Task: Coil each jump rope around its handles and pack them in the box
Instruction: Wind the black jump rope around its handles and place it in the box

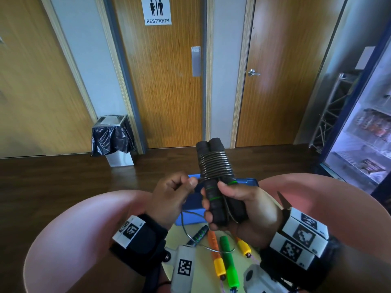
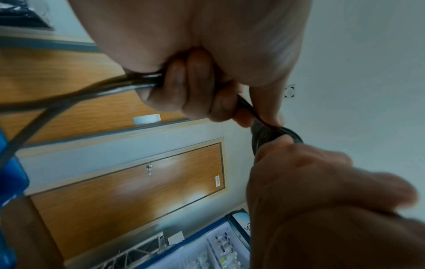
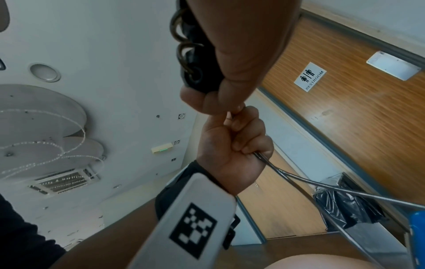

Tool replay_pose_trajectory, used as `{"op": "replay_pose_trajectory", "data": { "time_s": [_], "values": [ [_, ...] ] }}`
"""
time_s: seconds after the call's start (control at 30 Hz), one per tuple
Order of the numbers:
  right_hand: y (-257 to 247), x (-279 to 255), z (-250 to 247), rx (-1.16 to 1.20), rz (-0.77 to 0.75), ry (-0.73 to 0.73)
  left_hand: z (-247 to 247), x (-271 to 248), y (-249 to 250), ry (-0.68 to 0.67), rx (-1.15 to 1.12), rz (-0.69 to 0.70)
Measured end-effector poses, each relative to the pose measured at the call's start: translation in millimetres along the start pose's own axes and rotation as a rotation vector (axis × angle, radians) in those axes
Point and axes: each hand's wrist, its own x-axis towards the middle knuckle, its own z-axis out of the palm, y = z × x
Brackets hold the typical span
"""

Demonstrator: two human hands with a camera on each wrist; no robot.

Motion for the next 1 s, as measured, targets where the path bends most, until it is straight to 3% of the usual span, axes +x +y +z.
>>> {"op": "replay_pose_trajectory", "data": {
  "time_s": [0.17, 0.33, 0.47, 0.57, 0.67, 0.73, 0.9, 1.0],
  "values": [
    [-2.5, -1.2, 3.7, 0.116, 0.034, -0.201, 1.3, 2.2, 9.3, -0.106, -0.149, -0.086],
    [-5.6, 2.0, 13.8, 0.320, 0.080, -0.394, 16.1, 5.5, 36.0, -0.365, -0.334, -0.130],
    [-6.0, 9.3, 16.0, 0.338, 0.105, -0.496, 19.9, 4.0, 48.4, -0.422, -0.522, -0.199],
    [-8.3, 13.2, 10.4, 0.187, 0.103, -0.531, 23.8, 7.4, 54.6, -0.372, -0.479, -0.148],
    [-15.4, 13.7, 8.8, -0.135, 0.132, -0.291, 19.2, 12.4, 62.0, -0.315, -0.415, -0.068],
    [-19.4, 14.3, 7.5, -0.314, 0.012, -0.062, 13.9, 15.9, 64.1, -0.185, -0.368, -0.030],
    [-18.1, 16.5, 17.0, -0.791, -0.143, 0.031, 21.0, 14.5, 53.3, -0.008, -0.218, 0.020],
    [-11.8, 18.1, 16.1, -0.853, -0.169, 0.208, 26.2, 9.2, 51.1, -0.008, -0.175, 0.000]
  ]
}}
